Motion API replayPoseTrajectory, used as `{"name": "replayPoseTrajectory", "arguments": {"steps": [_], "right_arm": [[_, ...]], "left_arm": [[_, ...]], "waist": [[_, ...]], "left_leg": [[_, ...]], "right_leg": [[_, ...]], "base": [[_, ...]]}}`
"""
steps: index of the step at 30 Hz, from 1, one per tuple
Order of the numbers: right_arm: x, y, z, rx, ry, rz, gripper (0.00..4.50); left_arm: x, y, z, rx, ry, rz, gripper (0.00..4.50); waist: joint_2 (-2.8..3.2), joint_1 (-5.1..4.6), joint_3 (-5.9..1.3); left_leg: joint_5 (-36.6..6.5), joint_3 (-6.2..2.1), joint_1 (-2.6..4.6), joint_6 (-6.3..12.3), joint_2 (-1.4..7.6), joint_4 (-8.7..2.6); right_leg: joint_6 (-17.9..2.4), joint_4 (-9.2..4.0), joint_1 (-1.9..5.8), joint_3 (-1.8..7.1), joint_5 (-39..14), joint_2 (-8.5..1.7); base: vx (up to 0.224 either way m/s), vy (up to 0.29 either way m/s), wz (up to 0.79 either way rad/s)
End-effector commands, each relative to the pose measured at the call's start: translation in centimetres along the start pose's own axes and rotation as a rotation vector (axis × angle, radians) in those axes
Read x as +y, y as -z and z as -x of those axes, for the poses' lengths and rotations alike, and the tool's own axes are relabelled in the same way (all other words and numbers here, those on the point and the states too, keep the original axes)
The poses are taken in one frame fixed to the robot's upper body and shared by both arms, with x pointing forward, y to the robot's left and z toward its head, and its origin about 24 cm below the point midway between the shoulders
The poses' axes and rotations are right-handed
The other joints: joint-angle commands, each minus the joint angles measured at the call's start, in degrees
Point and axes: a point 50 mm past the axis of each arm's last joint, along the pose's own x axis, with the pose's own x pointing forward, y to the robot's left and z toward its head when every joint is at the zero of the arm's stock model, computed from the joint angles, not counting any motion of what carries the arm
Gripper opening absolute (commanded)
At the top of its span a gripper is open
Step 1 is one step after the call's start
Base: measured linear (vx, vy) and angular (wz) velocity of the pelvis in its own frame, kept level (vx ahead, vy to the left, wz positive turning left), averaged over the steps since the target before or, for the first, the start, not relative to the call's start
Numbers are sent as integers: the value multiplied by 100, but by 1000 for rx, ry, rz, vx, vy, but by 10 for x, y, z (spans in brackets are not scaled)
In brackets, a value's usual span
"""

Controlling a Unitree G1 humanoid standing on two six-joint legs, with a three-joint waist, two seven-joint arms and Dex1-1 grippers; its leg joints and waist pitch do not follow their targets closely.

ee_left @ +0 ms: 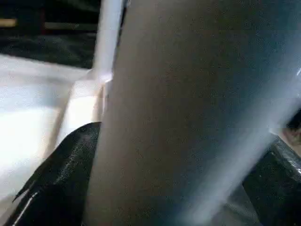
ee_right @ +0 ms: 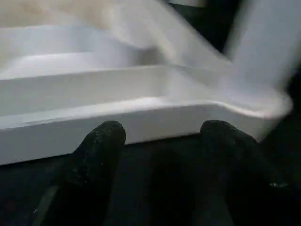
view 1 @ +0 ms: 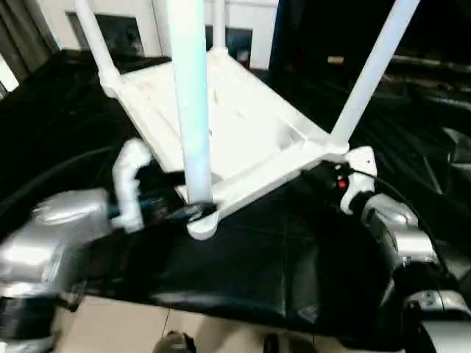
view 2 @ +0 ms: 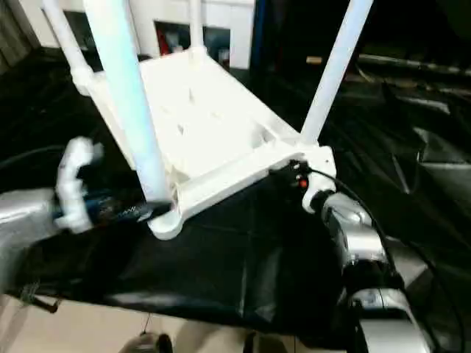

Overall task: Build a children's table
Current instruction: Rotate table base

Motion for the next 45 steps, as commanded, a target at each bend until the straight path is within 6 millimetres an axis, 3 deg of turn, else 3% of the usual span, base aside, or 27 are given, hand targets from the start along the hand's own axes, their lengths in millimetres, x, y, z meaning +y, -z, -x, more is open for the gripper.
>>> {"name": "replayPoseTrajectory", "arguments": {"steps": [1, 6, 11, 15, 18, 22, 33, 36, 37, 42, 45], "right_arm": [[-8, 9, 3, 47, 99, -3, 309], [3, 14, -1, 95, 53, 43, 309], [38, 7, -24, 83, -67, 69, 309], [59, 2, -32, 63, -162, 67, 309], [69, 1, -35, 63, -216, 74, 309], [74, 3, -35, 72, -258, 90, 309], [73, 3, -38, 69, -241, 127, 309], [61, -3, -41, 66, -157, 145, 309], [61, -3, -41, 65, -155, 145, 309], [41, -10, -37, 44, -161, 127, 309], [36, -11, -23, 35, -356, 130, 309]], "left_arm": [[-6, -1, -12, -30, 78, 13, 444], [-11, 1, -27, -36, 143, 14, 444], [-18, 8, -65, -5, 214, -8, 444], [-21, 13, -76, 47, 259, -37, 444], [-24, 16, -84, 75, 288, -59, 444], [-32, 21, -90, 94, 334, -67, 444], [-37, 29, -115, 80, 300, -112, 444], [-20, 29, -118, 114, 178, -191, 444], [-20, 29, -118, 115, 174, -193, 444], [1, 28, -104, 153, 99, -255, 444], [7, 29, -86, 150, 148, -239, 444]], "waist": [[29, 1, -442], [27, -20, -466], [56, -24, -473], [38, -39, -506], [-17, -72, -528], [13, -86, -520], [-25, -106, -564], [-22, -107, -576], [-22, -112, -586], [-27, -74, -612], [-46, -32, -611]], "left_leg": [[-1084, -38, 127, 46, 71, -375], [-993, -37, 90, 186, 53, -347], [-1176, -47, 109, 178, 83, -351], [-948, -60, 78, 254, 75, -333], [-803, -51, 63, 356, 80, -313], [-811, -52, 76, 399, 90, -310], [-915, -58, 64, 384, 96, -280], [-967, -58, 79, 380, 86, -268], [-966, -70, 60, 344, 82, -268], [-848, -68, 69, 425, 85, -247], [-816, -57, 67, 589, 78, -231]], "right_leg": [[-1337, -367, 288, 225, -941, -183], [-1405, -348, 326, 214, -655, -173], [-1468, -365, 317, 208, -860, -204], [-1519, -310, 369, 209, -478, -208], [-1582, -293, 392, 213, -334, -216], [-1645, -296, 379, 210, -408, -221], [-1632, -307, 396, 210, -600, -235], [-1595, -323, 379, 203, -683, -221], [-1564, -309, 406, 199, -729, -234], [-1594, -283, 400, 200, -511, -233], [-1639, -271, 415, 198, -338, -215]], "base": [[0, 0, 0], [0, 0, 0], [0, 0, 0], [0, 0, 0], [0, 0, 0], [0, 0, 0], [0, 0, 0], [0, 0, 0], [0, 0, 0], [0, 0, 0], [0, 0, 0]]}}
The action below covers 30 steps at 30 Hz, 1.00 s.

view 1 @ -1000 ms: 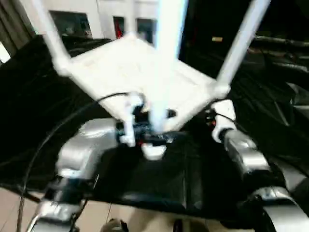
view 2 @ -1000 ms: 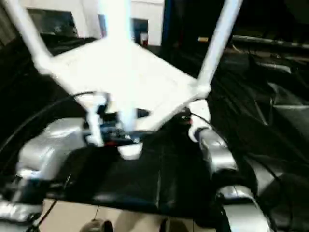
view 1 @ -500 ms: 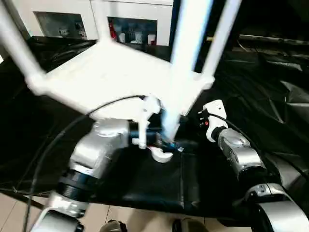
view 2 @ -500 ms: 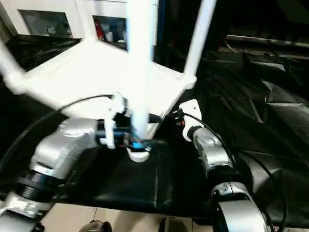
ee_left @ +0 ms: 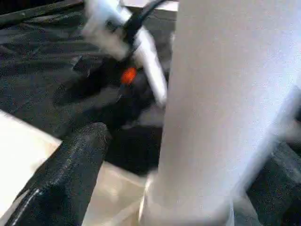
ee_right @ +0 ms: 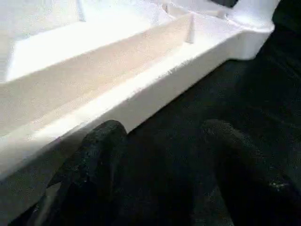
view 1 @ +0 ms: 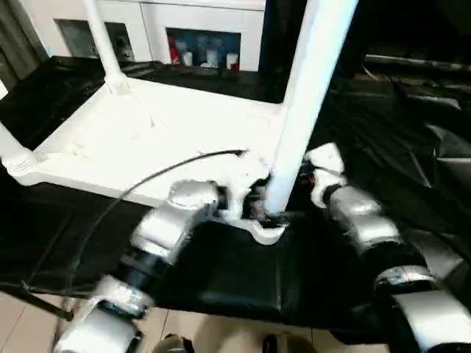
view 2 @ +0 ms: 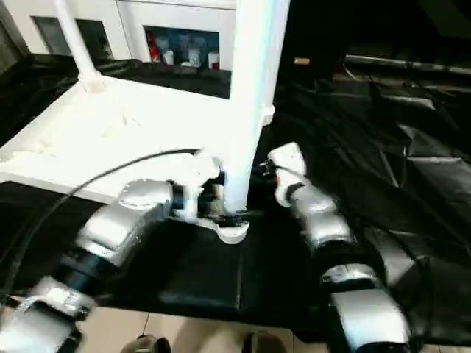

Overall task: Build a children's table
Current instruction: Rotate table base

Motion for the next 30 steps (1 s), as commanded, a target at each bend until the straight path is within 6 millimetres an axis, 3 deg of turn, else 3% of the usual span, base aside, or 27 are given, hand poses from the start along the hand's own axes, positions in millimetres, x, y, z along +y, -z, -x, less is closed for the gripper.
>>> {"name": "replayPoseTrajectory", "arguments": {"steps": [1, 3, 6, 7, 9, 10, 13, 15, 20, 24, 25, 26, 29, 30], "right_arm": [[2, -5, 6, -31, -117, 7, 309], [3, 0, 22, -13, -253, 69, 309], [-1, 3, 33, 9, -308, 103, 309], [-5, 5, 41, 25, -335, 125, 309], [-8, 5, 46, 33, -352, 134, 309], [-10, 5, 50, 41, -370, 141, 309], [-9, 2, 64, 86, -481, 161, 309], [-8, 0, 68, 100, -519, 166, 309], [-5, -2, 78, 139, -618, 185, 309], [-2, -5, 84, 155, -665, 183, 309], [-1, -5, 85, 161, -673, 184, 309], [-1, -5, 87, 170, -682, 183, 309], [0, -5, 91, 187, -700, 182, 309], [0, -5, 93, 194, -707, 178, 309]], "left_arm": [[2, 2, 10, -12, 23, 2, 444], [4, 10, 23, 41, 65, -18, 444], [7, 17, 31, 108, 83, -39, 444], [12, 22, 36, 159, 81, -54, 444], [16, 25, 38, 188, 79, -65, 444], [18, 27, 39, 213, 83, -70, 418], [29, 29, 40, 286, 41, -178, 410], [31, 29, 39, 299, 48, -187, 392], [37, 28, 39, 327, 96, -185, 347], [39, 27, 37, 329, 143, -170, 321], [39, 28, 37, 336, 158, -170, 312], [40, 29, 36, 353, 169, -176, 296], [42, 30, 35, 379, 184, -182, 275], [42, 29, 35, 380, 194, -176, 275]], "waist": [[-61, 91, -588], [-56, 148, -574], [-47, 206, -563], [-18, 219, -551], [-30, 249, -542], [-38, 264, -532], [-53, 298, -519], [-74, 313, -527], [-90, 356, -541], [-89, 391, -569], [-87, 430, -576], [-56, 427, -571], [-76, 437, -572], [-14, 446, -565]], "left_leg": [[-706, -33, 71, 642, 87, -295], [-731, -29, 92, 701, 95, -298], [-931, -22, 115, 572, 113, -312], [-1059, -20, 133, 485, 116, -321], [-1257, -23, 139, 366, 105, -331], [-1351, -30, 142, 305, 107, -339], [-1531, -44, 155, 279, 106, -345], [-1463, -60, 121, 258, 98, -350], [-1324, -46, 110, 326, 85, -324], [-1163, -60, 84, 380, 102, -316], [-1141, -54, 107, 405, 103, -309], [-1131, -60, 99, 417, 103, -311], [-1150, -63, 92, 428, 107, -313], [-1226, -67, 106, 392, 104, -313]], "right_leg": [[-1637, -282, 412, 211, -201, -229], [-1648, -294, 389, 199, -211, -213], [-1579, -315, 361, 195, -557, -216], [-1568, -345, 342, 200, -788, -231], [-1464, -391, 336, 203, -1115, -228], [-1419, -406, 328, 206, -1248, -235], [-1209, -439, 323, 209, -1523, -230], [-1149, -445, 350, 200, -1624, -259], [-1192, -453, 327, 198, -1529, -257], [-1325, -382, 353, 193, -1186, -274], [-1314, -395, 347, 194, -1158, -271], [-1343, -389, 346, 196, -1108, -273], [-1389, -388, 352, 184, -1038, -284], [-1394, -399, 345, 182, -1146, -287]], "base": [[0, 0, 0], [0, 0, 0], [0, 0, 0], [0, 0, 0], [0, 0, 0], [0, 0, 0], [0, 0, 0], [0, 0, 0], [0, 0, 0], [0, 0, 0], [0, 0, 0], [0, 0, 0], [0, 0, 0], [0, 0, 0]]}}
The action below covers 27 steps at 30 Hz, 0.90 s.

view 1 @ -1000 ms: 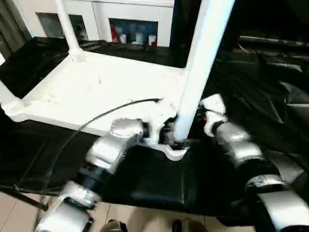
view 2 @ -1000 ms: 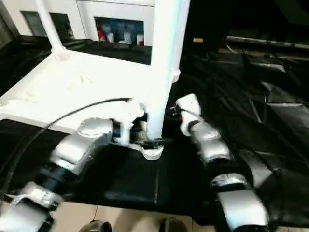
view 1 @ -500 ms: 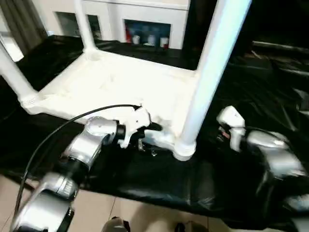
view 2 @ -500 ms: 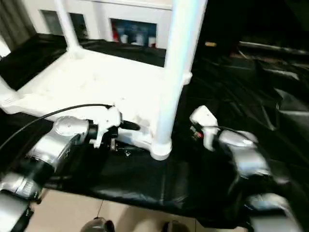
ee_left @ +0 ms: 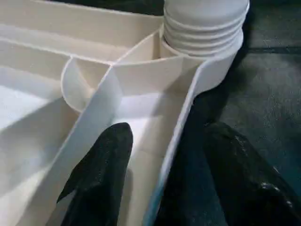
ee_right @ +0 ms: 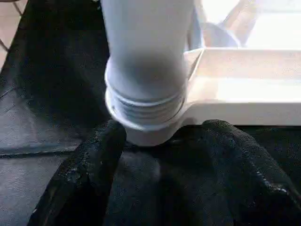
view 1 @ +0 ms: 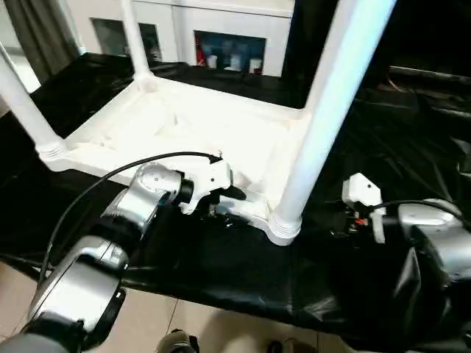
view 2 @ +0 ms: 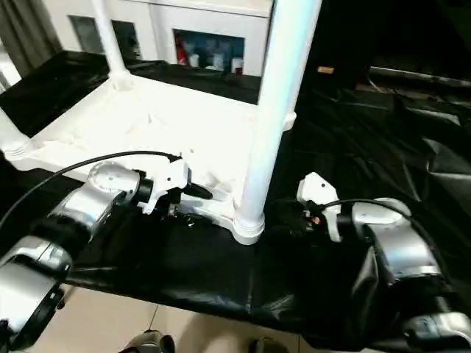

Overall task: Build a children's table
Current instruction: Rotate table base

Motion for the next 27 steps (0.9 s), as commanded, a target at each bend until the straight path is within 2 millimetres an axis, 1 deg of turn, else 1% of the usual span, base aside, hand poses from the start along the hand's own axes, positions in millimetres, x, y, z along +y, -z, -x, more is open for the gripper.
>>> {"name": "replayPoseTrajectory", "arguments": {"steps": [1, 2, 3, 4, 5, 6, 7, 8, 9, 11, 13, 14, 15, 16, 17, 18, 19, 20, 21, 23, 24, 25, 27], "right_arm": [[5, -3, 4, 8, -37, 0, 309], [5, -3, 4, 9, -38, -1, 309], [5, -2, 4, 10, -39, -2, 309], [6, -2, 5, 13, -41, -5, 309], [7, -2, 5, 15, -42, -6, 309], [8, -2, 5, 18, -44, -9, 309], [8, -1, 5, 20, -47, -11, 309], [9, -1, 5, 22, -49, -12, 309], [10, -1, 5, 23, -50, -13, 309], [11, -2, 5, 26, -52, -15, 309], [11, -1, 5, 28, -54, -16, 309], [12, -1, 5, 31, -55, -17, 309], [13, -1, 5, 36, -57, -18, 309], [13, -1, 5, 37, -56, -18, 309], [13, -1, 5, 39, -56, -18, 309], [14, -1, 5, 39, -56, -19, 309], [14, -1, 5, 39, -56, -20, 309], [14, -1, 5, 39, -57, -20, 309], [14, -1, 5, 38, -57, -21, 309], [15, -1, 5, 36, -59, -22, 309], [15, -1, 4, 35, -59, -22, 309], [15, -1, 4, 35, -58, -20, 309], [14, -2, 3, 24, -41, -5, 309]], "left_arm": [[3, -5, -1, 17, 44, -15, 265], [3, -5, -1, 17, 49, -14, 250], [3, -6, -2, 14, 51, -15, 250], [4, -7, -2, 10, 59, -13, 242], [4, -7, -2, 8, 63, -11, 226], [5, -9, -3, 9, 69, -12, 226], [5, -9, -4, 13, 78, -11, 213], [5, -10, -5, 16, 85, -12, 203], [6, -11, -6, 19, 88, -13, 199], [6, -12, -9, 30, 104, -6, 189], [6, -11, -9, 40, 108, -7, 164], [6, -11, -10, 50, 111, -8, 155], [6, -8, -11, 92, 114, -15, 150], [6, -7, -11, 101, 115, -16, 136], [6, -6, -11, 118, 112, -17, 136], [6, -4, -11, 129, 108, -19, 121], [6, -3, -11, 138, 104, -19, 110], [6, -2, -12, 149, 99, -18, 104], [6, -1, -12, 155, 96, -16, 103], [6, 0, -12, 159, 96, -6, 77], [5, 1, -12, 158, 97, 1, 77], [5, 2, -12, 155, 97, 14, 63], [4, 6, -11, 165, 95, 47, 58]], "waist": [[-54, 36, -541], [-55, 39, -535], [-56, 41, -530], [-24, 42, -533], [-35, 43, -536], [-45, 47, -539], [-20, 48, -531], [-33, 51, -537], [-18, 57, -539], [-34, 54, -541], [-40, 59, -544], [-37, 57, -546], [4, 53, -554], [-6, 51, -553], [-4, 50, -550], [-3, 53, -550], [-8, 51, -549], [-7, 51, -554], [-6, 51, -550], [-7, 45, -548], [-10, 39, -545], [-14, 36, -539], [-6, 30, -539]], "left_leg": [[-1268, -60, 110, 360, 104, -358], [-1286, -63, 110, 360, 108, -364], [-1338, -68, 113, 338, 115, -367], [-1359, -68, 116, 315, 115, -369], [-1368, -72, 117, 305, 116, -368], [-1356, -74, 110, 307, 111, -367], [-1364, -73, 110, 312, 106, -367], [-1361, -72, 115, 313, 107, -364], [-1375, -79, 113, 301, 107, -362], [-1345, -80, 106, 313, 103, -363], [-1298, -84, 98, 335, 104, -363], [-1275, -85, 93, 349, 105, -361], [-1292, -86, 107, 353, 106, -359], [-1305, -91, 106, 353, 110, -362], [-1317, -92, 106, 357, 110, -364], [-1339, -90, 112, 351, 110, -362], [-1337, -93, 104, 351, 108, -362], [-1332, -95, 100, 352, 111, -362], [-1349, -92, 102, 350, 105, -359], [-1363, -97, 105, 341, 108, -367], [-1367, -95, 102, 342, 105, -367], [-1396, -94, 103, 338, 100, -368], [-1382, -100, 100, 330, 105, -372]], "right_leg": [[-1368, -448, 349, 190, -1175, -259], [-1369, -451, 345, 192, -1197, -262], [-1368, -455, 341, 186, -1287, -273], [-1368, -469, 339, 186, -1310, -268], [-1384, -459, 339, 184, -1285, -268], [-1387, -455, 349, 182, -1268, -270], [-1376, -465, 342, 183, -1298, -267], [-1380, -467, 347, 183, -1292, -270], [-1382, -466, 354, 176, -1317, -279], [-1363, -472, 360, 172, -1306, -272], [-1365, -462, 368, 170, -1246, -273], [-1375, -456, 372, 171, -1201, -276], [-1386, -471, 364, 169, -1157, -269], [-1417, -451, 369, 166, -1087, -266], [-1422, -460, 367, 164, -1092, -268], [-1426, -465, 365, 163, -1117, -272], [-1429, -464, 376, 159, -1126, -275], [-1436, -463, 380, 158, -1107, -277], [-1430, -469, 376, 155, -1142, -276], [-1423, -475, 380, 151, -1195, -279], [-1417, -478, 379, 150, -1211, -276], [-1382, -490, 378, 148, -1321, -278], [-1355, -494, 378, 151, -1360, -286]], "base": [[0, 0, 0], [0, 0, 0], [0, 0, 0], [0, 0, 0], [0, 0, 0], [0, 0, 0], [0, 0, 0], [0, 0, 0], [0, 0, 0], [0, 0, 0], [0, 0, 0], [0, 0, 0], [0, 0, 0], [0, 0, 0], [0, 0, 0], [0, 0, 0], [0, 0, 0], [0, 0, 0], [0, 0, 0], [0, 0, 0], [0, 0, 0], [0, 0, 0], [0, 0, 0]]}}
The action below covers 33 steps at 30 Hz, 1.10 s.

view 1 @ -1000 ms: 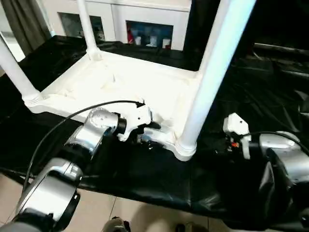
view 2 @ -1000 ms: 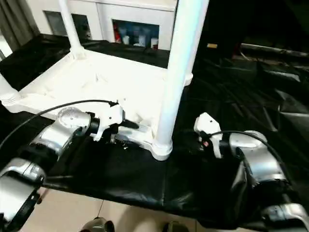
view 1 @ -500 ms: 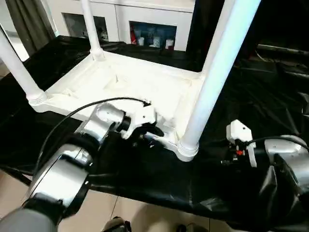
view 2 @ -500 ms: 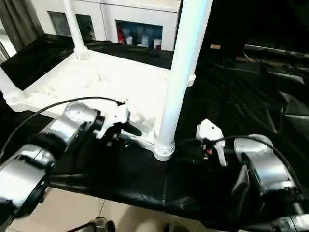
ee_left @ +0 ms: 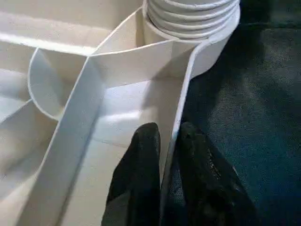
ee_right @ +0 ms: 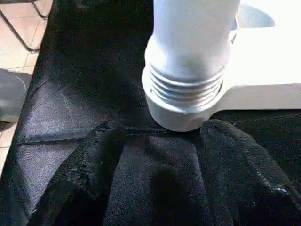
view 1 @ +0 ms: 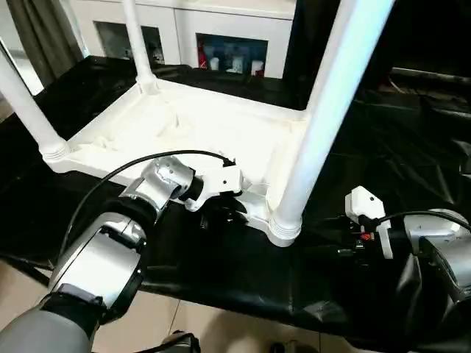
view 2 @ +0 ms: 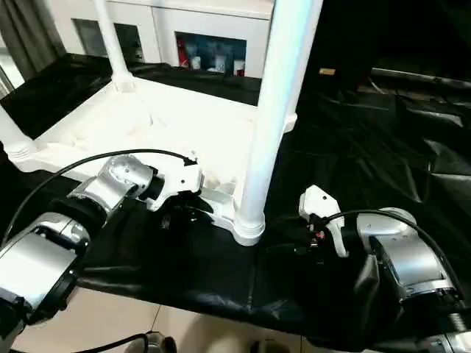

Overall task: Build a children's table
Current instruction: Rotate table base

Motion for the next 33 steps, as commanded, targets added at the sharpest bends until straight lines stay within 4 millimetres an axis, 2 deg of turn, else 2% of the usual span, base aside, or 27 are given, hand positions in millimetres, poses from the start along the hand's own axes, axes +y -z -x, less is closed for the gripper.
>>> {"name": "replayPoseTrajectory", "arguments": {"steps": [1, 6, 7, 9, 10, 11, 12, 13, 15, 16, 17, 18, 21, 22, 23, 25, 27, 29, 30, 33], "right_arm": [[-1, -5, 0, -11, 17, 37, 309], [-2, -7, -3, -63, 37, -4, 309], [-3, -7, -3, -73, 47, -11, 309], [-4, -7, -5, -78, 60, -10, 309], [-5, -7, -7, -87, 73, -19, 336], [-6, -7, -9, -98, 84, -27, 336], [-8, -7, -14, -121, 106, -43, 345], [-9, -8, -16, -124, 118, -36, 355], [-10, -8, -18, -123, 134, -18, 361], [-14, -10, -23, -133, 187, -5, 364], [-14, -10, -23, -133, 187, -5, 364], [-16, -11, -24, -140, 201, -7, 364], [-19, -14, -28, -163, 218, -19, 364], [-20, -15, -29, -163, 228, -20, 364], [-23, -15, -29, -159, 249, -21, 364], [-29, -16, -29, -160, 299, -26, 364], [-29, -17, -29, -168, 280, -27, 364], [-28, -18, -31, -171, 245, -23, 364], [-28, -19, -33, -175, 237, -23, 364], [-26, -19, -36, -179, 205, -26, 364]], "left_arm": [[-4, 11, -2, 27, -2, 72, 52], [-2, 14, -6, -44, -80, 200, 30], [-2, 14, -8, -62, -100, 219, 26], [-2, 14, -9, -74, -120, 235, 23], [-2, 16, -12, -84, -156, 261, 17], [-3, 18, -13, -89, -179, 274, 17], [-4, 22, -15, -100, -229, 301, 11], [-6, 22, -16, -119, -235, 302, 7], [-7, 22, -17, -140, -232, 302, 4], [-13, 23, -19, -169, -207, 282, 2], [-13, 23, -19, -169, -207, 282, 2], [-16, 24, -20, -167, -193, 270, 2], [-24, 29, -21, -144, -152, 239, 2], [-25, 30, -21, -141, -147, 239, 2], [-26, 31, -21, -134, -132, 225, 2], [-31, 32, -21, -114, -99, 204, 2], [-34, 30, -20, -114, -74, 177, 2], [-35, 29, -19, -117, -56, 156, 2], [-36, 28, -18, -119, -39, 150, 2], [-35, 25, -17, -116, -28, 133, 2]], "waist": [[-69, 44, -506], [-73, 32, -509], [-99, 28, -508], [-84, 21, -506], [-77, 3, -513], [-75, -10, -510], [-112, -27, -505], [-98, -53, -498], [-105, -80, -509], [-168, -116, -501], [-149, -142, -495], [-155, -147, -487], [-137, -177, -461], [-153, -197, -452], [-183, -205, -459], [-172, -231, -481], [-136, -226, -473], [-136, -233, -474], [-129, -209, -489], [-136, -185, -501]], "left_leg": [[-1370, -83, 90, 334, 102, -370], [-1307, -71, 78, 393, 85, -356], [-1293, -70, 70, 408, 78, -356], [-1288, -78, 63, 410, 78, -357], [-1303, -80, 65, 405, 78, -358], [-1305, -84, 57, 401, 78, -360], [-1332, -85, 60, 395, 76, -361], [-1387, -85, 60, 390, 68, -365], [-1375, -94, 52, 375, 67, -370], [-1400, -94, 68, 364, 87, -382], [-1394, -102, 49, 351, 81, -386], [-1466, -83, 78, 352, 78, -385], [-1690, -91, 101, 312, 70, -408], [-1853, -103, 132, 249, 70, -428], [-1849, -104, 134, 240, 70, -433], [-1714, -129, 106, 191, 93, -471], [-1849, -105, 182, 181, 104, -457], [-1929, -100, 167, 198, 107, -470], [-1918, -93, 184, 196, 116, -470], [-1805, -83, 162, 208, 115, -471]], "right_leg": [[-1365, -481, 357, 180, -1338, -284], [-1377, -483, 363, 169, -1405, -280], [-1335, -504, 364, 162, -1489, -275], [-1308, -499, 363, 160, -1543, -281], [-1271, -510, 354, 150, -1621, -275], [-1273, -507, 353, 145, -1626, -276], [-1226, -509, 344, 133, -1758, -279], [-1159, -552, 335, 126, -1973, -284], [-1106, -556, 345, 125, -2025, -279], [-1050, -564, 308, 133, -2146, -284], [-1057, -550, 312, 128, -2162, -284], [-1007, -594, 284, 134, -2285, -272], [-903, -622, 271, 138, -2563, -265], [-775, -653, 263, 129, -2873, -272], [-734, -666, 271, 122, -2927, -275], [-737, -636, 302, 125, -2780, -296], [-807, -655, 231, 148, -2714, -283], [-890, -638, 253, 159, -2546, -269], [-923, -628, 242, 172, -2401, -274], [-1054, -583, 266, 177, -2040, -274]], "base": [[0, 0, 0], [0, 0, 0], [0, 0, 0], [0, 0, 0], [0, 0, 0], [0, 0, 0], [0, 0, 0], [0, 0, 0], [0, 0, 0], [0, 0, 0], [0, 0, 0], [0, 0, 0], [0, 0, 0], [0, 0, 0], [0, 0, 0], [0, 0, 0], [0, 0, 0], [0, 0, 0], [0, 0, 0], [0, 0, 0]]}}
